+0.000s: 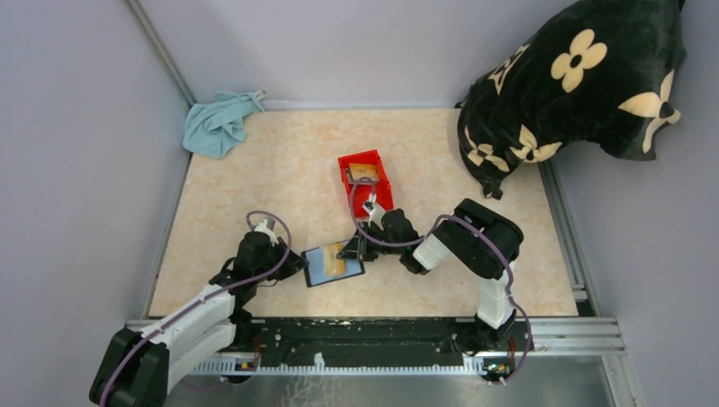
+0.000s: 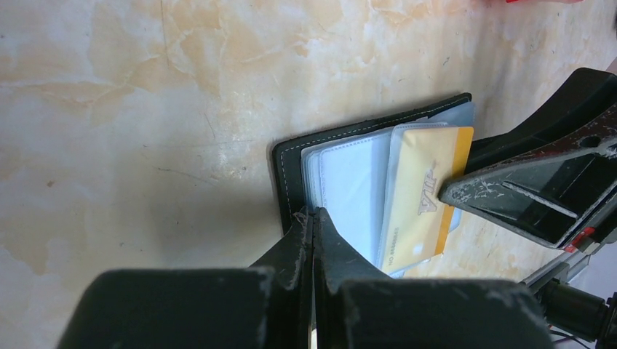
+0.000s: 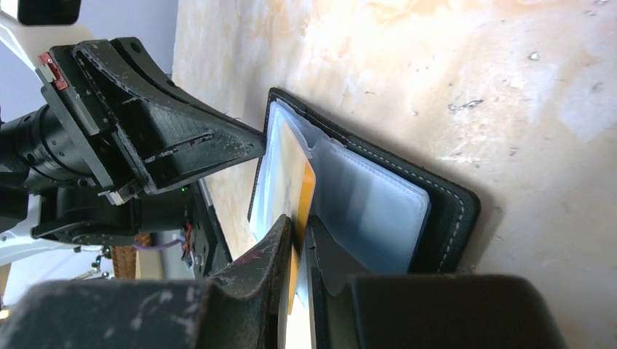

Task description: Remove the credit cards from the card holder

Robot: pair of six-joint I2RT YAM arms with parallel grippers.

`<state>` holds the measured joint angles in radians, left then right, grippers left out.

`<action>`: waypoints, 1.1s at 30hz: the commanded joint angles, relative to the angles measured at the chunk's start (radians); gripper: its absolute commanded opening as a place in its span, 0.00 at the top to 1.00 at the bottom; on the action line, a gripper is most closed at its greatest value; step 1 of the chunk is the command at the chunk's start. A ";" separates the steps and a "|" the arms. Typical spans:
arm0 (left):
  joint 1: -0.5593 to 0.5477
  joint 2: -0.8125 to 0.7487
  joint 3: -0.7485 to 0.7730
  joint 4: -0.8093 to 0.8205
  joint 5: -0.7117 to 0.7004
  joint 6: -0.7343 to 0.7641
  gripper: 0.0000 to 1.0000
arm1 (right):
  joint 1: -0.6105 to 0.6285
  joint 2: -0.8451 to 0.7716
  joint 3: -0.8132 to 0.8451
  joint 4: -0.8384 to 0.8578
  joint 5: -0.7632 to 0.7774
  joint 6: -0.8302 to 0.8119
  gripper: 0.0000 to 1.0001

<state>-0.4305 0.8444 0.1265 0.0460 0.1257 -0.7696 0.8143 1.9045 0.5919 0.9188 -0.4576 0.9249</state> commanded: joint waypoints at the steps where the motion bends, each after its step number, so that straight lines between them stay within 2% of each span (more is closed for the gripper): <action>1: -0.007 0.014 -0.015 -0.053 -0.006 0.006 1.00 | -0.035 -0.059 -0.022 0.055 -0.007 -0.027 0.87; 8: -0.006 0.018 -0.013 -0.053 -0.009 0.006 1.00 | -0.062 -0.088 -0.033 0.034 -0.013 -0.048 0.87; 12: -0.005 0.018 -0.009 -0.056 -0.011 0.007 1.00 | -0.067 -0.093 -0.033 0.030 -0.018 -0.052 0.93; 14: -0.007 0.015 -0.007 -0.064 -0.013 0.007 1.00 | -0.071 -0.099 -0.033 0.023 -0.017 -0.055 1.00; 20: -0.006 0.001 -0.004 -0.071 -0.019 0.016 1.00 | -0.076 -0.097 -0.027 0.006 -0.025 -0.063 1.00; 23: -0.007 0.003 -0.004 -0.072 -0.015 0.013 1.00 | -0.075 -0.078 -0.022 -0.012 -0.019 -0.064 0.73; 25: -0.006 0.002 -0.003 -0.072 -0.017 0.013 1.00 | -0.075 -0.069 -0.022 -0.035 -0.009 -0.075 0.62; 28: -0.007 -0.010 0.010 -0.094 -0.022 0.014 1.00 | -0.062 -0.069 -0.010 -0.116 0.008 -0.111 0.55; 33: -0.007 -0.093 0.050 -0.154 -0.038 0.022 1.00 | -0.035 -0.072 0.002 -0.152 0.022 -0.136 0.55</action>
<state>-0.4324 0.8078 0.1379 -0.0093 0.1131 -0.7662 0.7547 1.8450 0.5785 0.8436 -0.4675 0.8421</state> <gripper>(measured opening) 0.004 0.448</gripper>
